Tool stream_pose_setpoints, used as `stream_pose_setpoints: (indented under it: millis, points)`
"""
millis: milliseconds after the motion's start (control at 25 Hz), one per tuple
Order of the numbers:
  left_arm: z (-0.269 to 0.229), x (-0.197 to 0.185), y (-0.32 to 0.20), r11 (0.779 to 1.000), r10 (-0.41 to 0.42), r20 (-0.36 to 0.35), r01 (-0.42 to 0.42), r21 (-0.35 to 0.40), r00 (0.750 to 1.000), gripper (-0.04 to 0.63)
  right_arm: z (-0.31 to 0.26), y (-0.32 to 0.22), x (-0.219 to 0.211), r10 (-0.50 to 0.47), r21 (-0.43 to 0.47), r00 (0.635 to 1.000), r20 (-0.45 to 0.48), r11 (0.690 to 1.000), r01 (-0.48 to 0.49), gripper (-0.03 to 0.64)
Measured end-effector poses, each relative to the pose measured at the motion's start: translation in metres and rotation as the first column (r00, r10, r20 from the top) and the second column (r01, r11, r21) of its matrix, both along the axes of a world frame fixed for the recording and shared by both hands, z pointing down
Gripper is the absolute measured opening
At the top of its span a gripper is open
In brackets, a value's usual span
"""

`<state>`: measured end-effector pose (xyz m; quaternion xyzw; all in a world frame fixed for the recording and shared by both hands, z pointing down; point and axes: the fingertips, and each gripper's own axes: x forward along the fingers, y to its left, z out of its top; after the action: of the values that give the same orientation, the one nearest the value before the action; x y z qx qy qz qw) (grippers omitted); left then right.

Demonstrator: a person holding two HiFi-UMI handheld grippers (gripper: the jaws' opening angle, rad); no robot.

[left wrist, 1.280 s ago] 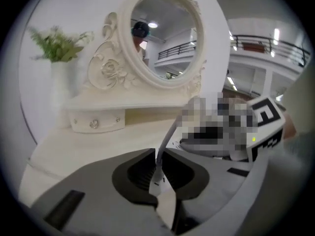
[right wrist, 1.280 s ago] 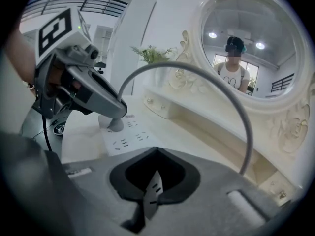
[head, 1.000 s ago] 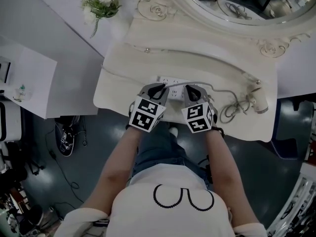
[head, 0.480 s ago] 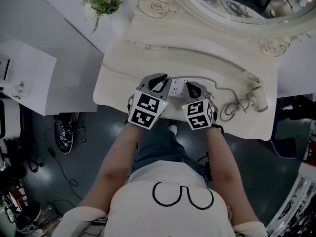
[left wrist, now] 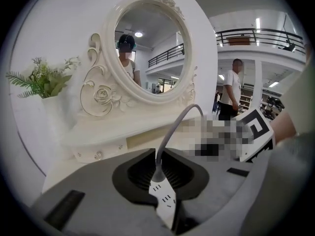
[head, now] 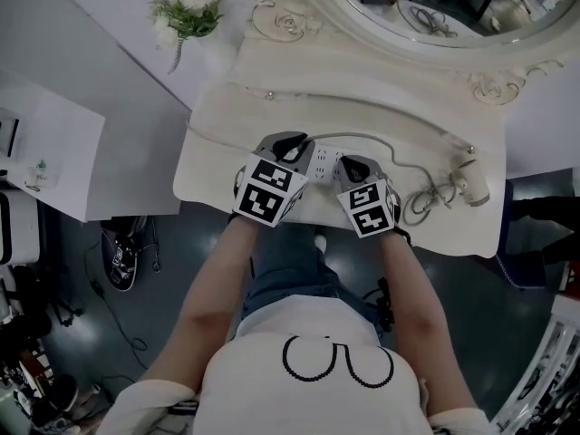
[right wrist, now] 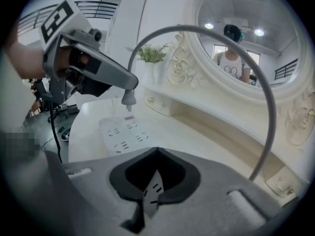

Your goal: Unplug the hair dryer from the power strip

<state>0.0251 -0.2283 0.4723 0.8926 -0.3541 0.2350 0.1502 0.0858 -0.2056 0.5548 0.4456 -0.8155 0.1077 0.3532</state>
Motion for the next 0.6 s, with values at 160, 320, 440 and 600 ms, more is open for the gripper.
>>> stream_pose_setpoints:
  millis: [160, 320, 440, 600]
  points:
    - [-0.004, 0.002, -0.012, 0.999, 0.036, 0.014, -0.036, 0.002, 0.999, 0.037, -0.010, 0.000, 0.004, -0.001, 0.012, 1.000, 0.003, 1.000, 0.001, 0.000]
    - [-0.010, 0.005, -0.033, 0.998, 0.057, 0.004, -0.057, -0.004, 0.998, 0.037, -0.034, -0.003, 0.009, 0.032, 0.017, 0.998, 0.053, 0.999, -0.033, 0.000]
    - [-0.011, 0.009, -0.049, 0.996, 0.085, 0.004, -0.085, -0.025, 0.996, 0.038, -0.053, -0.006, 0.018, 0.063, 0.021, 0.995, 0.080, 0.998, -0.065, 0.000]
    - [-0.008, 0.009, -0.070, 0.993, 0.100, -0.008, -0.100, -0.066, 0.995, 0.037, -0.072, -0.012, 0.032, 0.109, 0.041, 0.989, 0.097, 0.993, -0.114, 0.000]
